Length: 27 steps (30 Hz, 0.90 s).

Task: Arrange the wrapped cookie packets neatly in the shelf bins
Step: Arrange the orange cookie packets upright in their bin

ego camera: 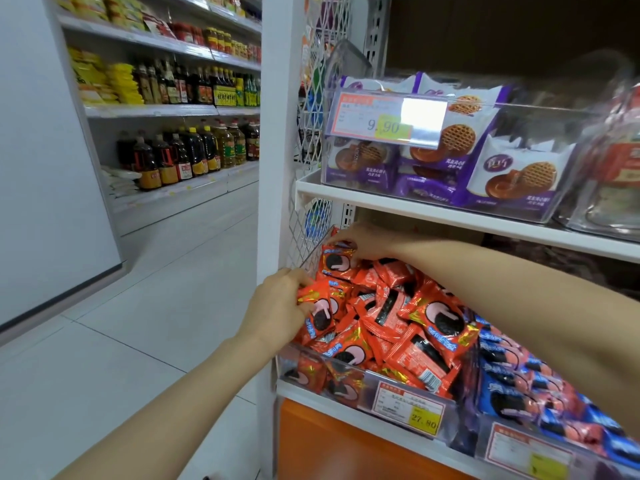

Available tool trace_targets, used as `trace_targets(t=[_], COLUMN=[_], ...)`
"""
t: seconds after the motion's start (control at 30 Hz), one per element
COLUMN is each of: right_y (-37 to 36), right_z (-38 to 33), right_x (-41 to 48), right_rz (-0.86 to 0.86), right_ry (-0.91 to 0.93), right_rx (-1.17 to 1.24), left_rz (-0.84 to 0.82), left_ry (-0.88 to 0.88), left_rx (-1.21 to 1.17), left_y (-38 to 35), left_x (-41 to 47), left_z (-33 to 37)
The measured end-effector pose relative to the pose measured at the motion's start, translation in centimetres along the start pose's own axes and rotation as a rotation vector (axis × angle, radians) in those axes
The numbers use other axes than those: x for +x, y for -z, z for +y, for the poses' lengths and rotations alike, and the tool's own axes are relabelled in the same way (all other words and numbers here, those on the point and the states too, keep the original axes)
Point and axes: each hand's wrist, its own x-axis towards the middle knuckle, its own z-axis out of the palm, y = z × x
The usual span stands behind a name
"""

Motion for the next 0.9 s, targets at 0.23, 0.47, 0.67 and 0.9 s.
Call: trace_targets(t=[0.23, 0.47, 0.67, 0.9], right_y=[2.8, 2.0, 2.9, 2.9], right_z=[-4.5, -5.9, -4.6, -3.7], right_x=[-5.7, -8.8, -8.5, -11.2], right_rz=[0.003, -0.053, 0.195, 0.303], right_ry=[0.137, 0.051, -0.115, -0.218], right_rx=[0.573, 0.588, 0.663, 0.605], left_rz=[0.098, 0.230, 0.022, -0.502], left_ry=[0.015, 0.002, -0.116, -0.197], left_rx=[-0.303, -0.395, -0.091, 0.190], left_y=[0.5, 0.8, 0.7, -3.0], left_x=[0.0, -0.2, -0.5, 2.2], left_z=[0.6, 1.5, -0.3, -0.9])
